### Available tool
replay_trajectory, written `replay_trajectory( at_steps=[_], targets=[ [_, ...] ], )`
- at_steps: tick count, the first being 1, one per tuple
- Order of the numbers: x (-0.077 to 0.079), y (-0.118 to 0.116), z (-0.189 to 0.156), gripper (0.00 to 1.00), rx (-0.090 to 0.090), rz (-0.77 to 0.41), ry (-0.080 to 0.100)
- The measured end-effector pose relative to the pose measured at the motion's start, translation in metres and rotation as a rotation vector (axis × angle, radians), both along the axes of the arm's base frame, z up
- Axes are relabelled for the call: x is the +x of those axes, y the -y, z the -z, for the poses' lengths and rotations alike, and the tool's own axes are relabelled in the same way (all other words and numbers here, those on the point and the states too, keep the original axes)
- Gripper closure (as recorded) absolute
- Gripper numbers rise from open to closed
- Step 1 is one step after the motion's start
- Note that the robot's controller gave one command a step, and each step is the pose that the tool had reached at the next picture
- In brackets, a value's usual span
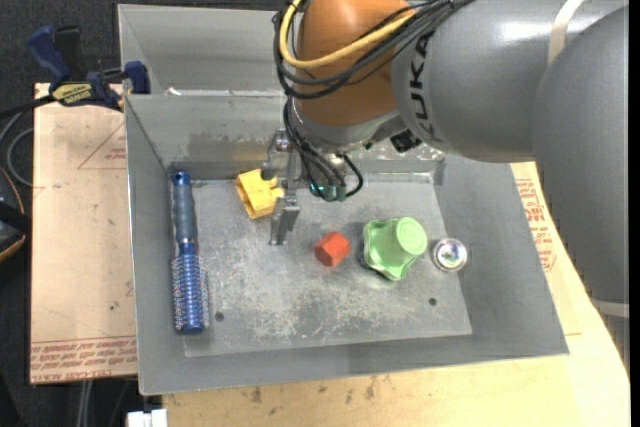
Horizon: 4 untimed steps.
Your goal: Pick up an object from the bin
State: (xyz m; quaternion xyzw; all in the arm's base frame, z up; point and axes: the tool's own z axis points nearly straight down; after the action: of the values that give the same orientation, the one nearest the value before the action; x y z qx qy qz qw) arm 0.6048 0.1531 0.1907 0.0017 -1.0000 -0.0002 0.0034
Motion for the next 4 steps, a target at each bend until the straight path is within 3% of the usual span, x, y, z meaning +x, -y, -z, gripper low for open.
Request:
replay_trajectory(
  at_steps=[1,2,3,4],
  targets=[
    [0.045,0.029,0.096,0.0,0.002,-0.079,0.014],
    [0.033,-0.045,0.092,0.0,0.005,-0.192,0.011],
    [0.037,-0.042,0.085,1.0,0.006,-0.184,0.02],
    [0.04,-0.041,0.06,1.0,0.002,-0.203,0.015]
  ],
)
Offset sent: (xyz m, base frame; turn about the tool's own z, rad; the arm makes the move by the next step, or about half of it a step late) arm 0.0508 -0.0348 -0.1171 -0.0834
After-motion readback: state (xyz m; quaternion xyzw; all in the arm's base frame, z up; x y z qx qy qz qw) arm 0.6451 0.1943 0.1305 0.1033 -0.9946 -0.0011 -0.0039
